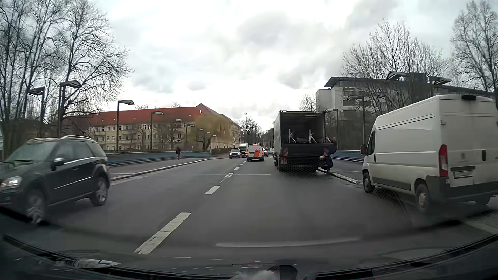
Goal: Follow the waypoints while adhering to traffic rules and regulations
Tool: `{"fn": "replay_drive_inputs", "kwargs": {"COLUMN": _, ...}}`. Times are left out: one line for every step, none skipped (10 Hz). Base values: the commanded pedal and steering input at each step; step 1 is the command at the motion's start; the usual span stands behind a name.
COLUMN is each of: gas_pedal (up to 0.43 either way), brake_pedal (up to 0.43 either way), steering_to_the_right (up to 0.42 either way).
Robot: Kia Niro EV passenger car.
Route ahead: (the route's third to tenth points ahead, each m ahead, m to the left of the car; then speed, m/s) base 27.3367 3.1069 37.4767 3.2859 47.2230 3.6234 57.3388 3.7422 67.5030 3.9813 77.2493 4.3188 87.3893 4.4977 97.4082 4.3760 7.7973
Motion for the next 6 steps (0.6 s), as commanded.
{"fn": "replay_drive_inputs", "kwargs": {"gas_pedal": 0.0, "brake_pedal": 0.244, "steering_to_the_right": -0.016}}
{"fn": "replay_drive_inputs", "kwargs": {"gas_pedal": 0.0, "brake_pedal": 0.244, "steering_to_the_right": -0.016}}
{"fn": "replay_drive_inputs", "kwargs": {"gas_pedal": 0.0, "brake_pedal": 0.244, "steering_to_the_right": -0.019}}
{"fn": "replay_drive_inputs", "kwargs": {"gas_pedal": 0.0, "brake_pedal": 0.244, "steering_to_the_right": -0.027}}
{"fn": "replay_drive_inputs", "kwargs": {"gas_pedal": 0.0, "brake_pedal": 0.238, "steering_to_the_right": -0.032}}
{"fn": "replay_drive_inputs", "kwargs": {"gas_pedal": 0.0, "brake_pedal": 0.238, "steering_to_the_right": -0.032}}
